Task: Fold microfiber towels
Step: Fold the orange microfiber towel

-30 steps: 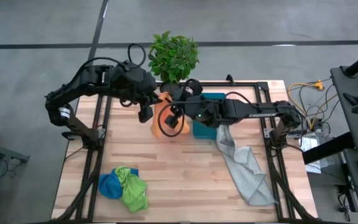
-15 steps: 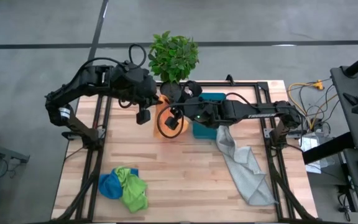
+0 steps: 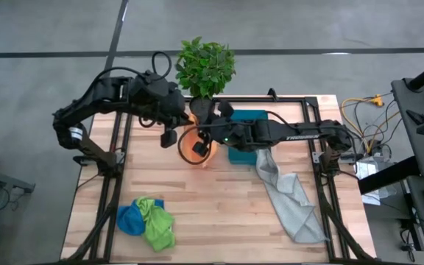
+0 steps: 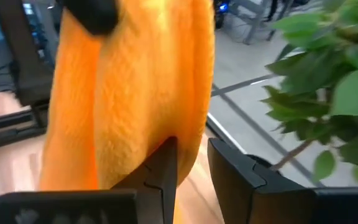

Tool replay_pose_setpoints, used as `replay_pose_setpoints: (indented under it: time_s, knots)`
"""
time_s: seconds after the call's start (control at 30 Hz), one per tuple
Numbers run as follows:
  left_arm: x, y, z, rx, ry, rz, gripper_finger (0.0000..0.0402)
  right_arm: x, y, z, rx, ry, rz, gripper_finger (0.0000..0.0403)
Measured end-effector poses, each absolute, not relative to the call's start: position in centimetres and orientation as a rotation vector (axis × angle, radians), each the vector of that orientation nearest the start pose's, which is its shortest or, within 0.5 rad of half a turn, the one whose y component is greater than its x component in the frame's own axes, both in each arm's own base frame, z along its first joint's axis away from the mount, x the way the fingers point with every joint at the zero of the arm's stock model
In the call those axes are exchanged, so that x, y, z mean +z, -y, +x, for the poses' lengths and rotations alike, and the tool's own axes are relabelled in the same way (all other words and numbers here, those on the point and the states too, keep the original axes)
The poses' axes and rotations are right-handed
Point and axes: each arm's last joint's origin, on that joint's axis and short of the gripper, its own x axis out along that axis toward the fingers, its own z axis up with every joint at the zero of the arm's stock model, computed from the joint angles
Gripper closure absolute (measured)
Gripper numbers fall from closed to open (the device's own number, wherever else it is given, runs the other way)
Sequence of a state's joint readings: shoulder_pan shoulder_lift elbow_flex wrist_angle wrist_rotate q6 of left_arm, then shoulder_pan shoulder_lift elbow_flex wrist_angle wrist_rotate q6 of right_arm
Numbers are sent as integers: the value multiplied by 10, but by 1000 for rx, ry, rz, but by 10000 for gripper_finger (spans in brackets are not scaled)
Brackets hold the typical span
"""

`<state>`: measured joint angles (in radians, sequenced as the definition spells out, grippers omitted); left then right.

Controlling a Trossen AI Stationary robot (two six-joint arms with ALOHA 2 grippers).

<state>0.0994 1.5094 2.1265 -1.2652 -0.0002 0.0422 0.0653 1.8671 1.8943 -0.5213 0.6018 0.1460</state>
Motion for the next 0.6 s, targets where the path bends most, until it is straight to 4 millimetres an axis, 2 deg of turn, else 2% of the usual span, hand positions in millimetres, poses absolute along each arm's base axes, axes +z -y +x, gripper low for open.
replay_pose_setpoints:
  time_s: [0.17, 0.37, 0.6]
  knots:
    - [501, -24, 241, 76, -642, 26, 402, 366, -5, 425, -513, -470, 7, 317]
    - [501, -22, 231, 28, -684, 120, 402, 351, -4, 430, -361, -477, 78, 321]
    - [496, -22, 227, 18, -745, 126, 402, 340, -4, 436, -232, -450, 136, 316]
